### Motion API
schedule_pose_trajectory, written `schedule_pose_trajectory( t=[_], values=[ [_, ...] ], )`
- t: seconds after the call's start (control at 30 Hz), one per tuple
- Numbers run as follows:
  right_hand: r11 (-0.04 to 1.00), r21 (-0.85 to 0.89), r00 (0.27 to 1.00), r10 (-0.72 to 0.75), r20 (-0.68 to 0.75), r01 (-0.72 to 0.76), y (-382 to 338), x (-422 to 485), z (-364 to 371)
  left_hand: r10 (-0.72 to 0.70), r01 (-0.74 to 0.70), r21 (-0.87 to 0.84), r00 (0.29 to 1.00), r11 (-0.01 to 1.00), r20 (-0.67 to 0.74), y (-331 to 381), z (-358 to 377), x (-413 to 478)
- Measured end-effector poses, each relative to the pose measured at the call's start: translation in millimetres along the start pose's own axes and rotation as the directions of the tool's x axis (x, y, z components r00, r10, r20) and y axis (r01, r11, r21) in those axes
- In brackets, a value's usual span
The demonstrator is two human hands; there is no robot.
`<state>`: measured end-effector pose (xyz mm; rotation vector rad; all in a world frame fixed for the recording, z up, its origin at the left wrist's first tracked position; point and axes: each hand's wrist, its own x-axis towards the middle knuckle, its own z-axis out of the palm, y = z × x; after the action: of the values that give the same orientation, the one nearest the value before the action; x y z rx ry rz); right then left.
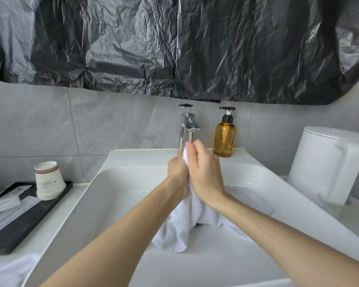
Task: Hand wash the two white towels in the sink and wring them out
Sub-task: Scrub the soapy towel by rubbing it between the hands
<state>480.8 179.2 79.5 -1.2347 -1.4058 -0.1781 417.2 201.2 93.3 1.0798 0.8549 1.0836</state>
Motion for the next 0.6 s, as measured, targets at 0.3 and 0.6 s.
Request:
schedule_pose_trajectory(
  t=[0.3, 0.6],
  values=[
    [0.999, 0.035, 1.0, 0.017, -0.015, -0.016, 2, 3, -3, 0.026, -0.026, 0.034, 1.0, 0.999, 0.007, 5, 0, 1],
    [0.996, 0.056, 0.997, 0.073, -0.023, -0.072, 2, 11, -3, -0.03, 0.032, -0.086, 0.999, 0.996, 0.023, 2, -1, -2]
  ],
)
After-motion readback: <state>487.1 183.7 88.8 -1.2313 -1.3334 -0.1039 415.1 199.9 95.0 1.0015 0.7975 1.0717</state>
